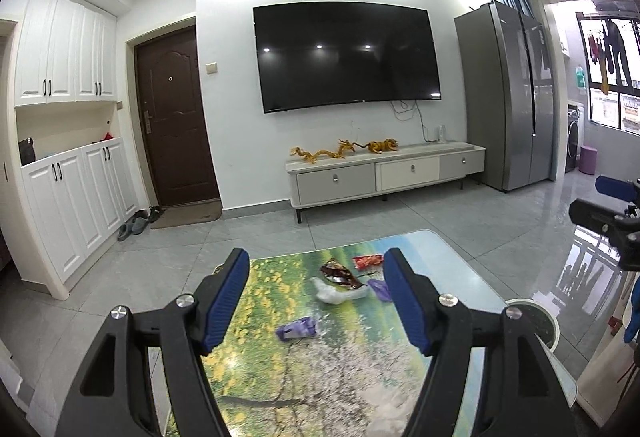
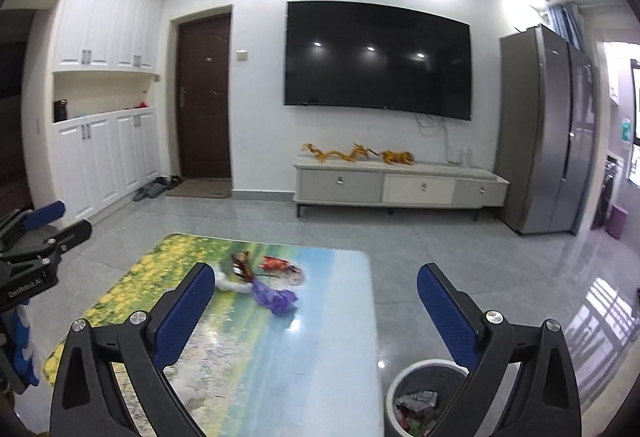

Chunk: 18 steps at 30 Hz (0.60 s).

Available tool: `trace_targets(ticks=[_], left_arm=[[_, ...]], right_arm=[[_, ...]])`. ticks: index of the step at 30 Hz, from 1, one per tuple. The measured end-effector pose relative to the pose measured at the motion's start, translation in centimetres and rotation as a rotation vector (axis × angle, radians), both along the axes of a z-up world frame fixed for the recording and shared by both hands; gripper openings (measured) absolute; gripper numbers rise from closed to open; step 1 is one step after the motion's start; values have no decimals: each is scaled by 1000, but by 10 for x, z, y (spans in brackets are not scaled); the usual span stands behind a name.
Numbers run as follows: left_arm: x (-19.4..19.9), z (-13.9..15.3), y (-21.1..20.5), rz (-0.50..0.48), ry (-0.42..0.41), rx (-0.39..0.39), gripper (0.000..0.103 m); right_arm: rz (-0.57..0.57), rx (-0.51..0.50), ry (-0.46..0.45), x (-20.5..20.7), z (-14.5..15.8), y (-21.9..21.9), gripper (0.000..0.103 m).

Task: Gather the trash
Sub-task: 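Move both tools back to the trash on the table, then grasp the white tissue with the left tool while the right tool grasps the purple bag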

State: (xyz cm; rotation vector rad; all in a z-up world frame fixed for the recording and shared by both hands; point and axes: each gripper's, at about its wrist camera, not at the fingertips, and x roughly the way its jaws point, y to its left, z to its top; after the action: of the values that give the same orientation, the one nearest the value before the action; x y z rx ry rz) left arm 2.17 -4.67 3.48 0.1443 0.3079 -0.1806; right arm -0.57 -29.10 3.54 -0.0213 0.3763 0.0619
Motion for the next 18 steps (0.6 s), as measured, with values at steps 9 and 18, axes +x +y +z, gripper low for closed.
trace_targets(ticks=[9, 18], left_arm=[[-8, -38, 60, -125, 143, -62, 68], [6, -137, 6, -370, 438, -20, 68]], right_arm=[[57, 43, 23, 4, -16, 11, 103], [52, 37, 154, 37, -59, 13, 103]])
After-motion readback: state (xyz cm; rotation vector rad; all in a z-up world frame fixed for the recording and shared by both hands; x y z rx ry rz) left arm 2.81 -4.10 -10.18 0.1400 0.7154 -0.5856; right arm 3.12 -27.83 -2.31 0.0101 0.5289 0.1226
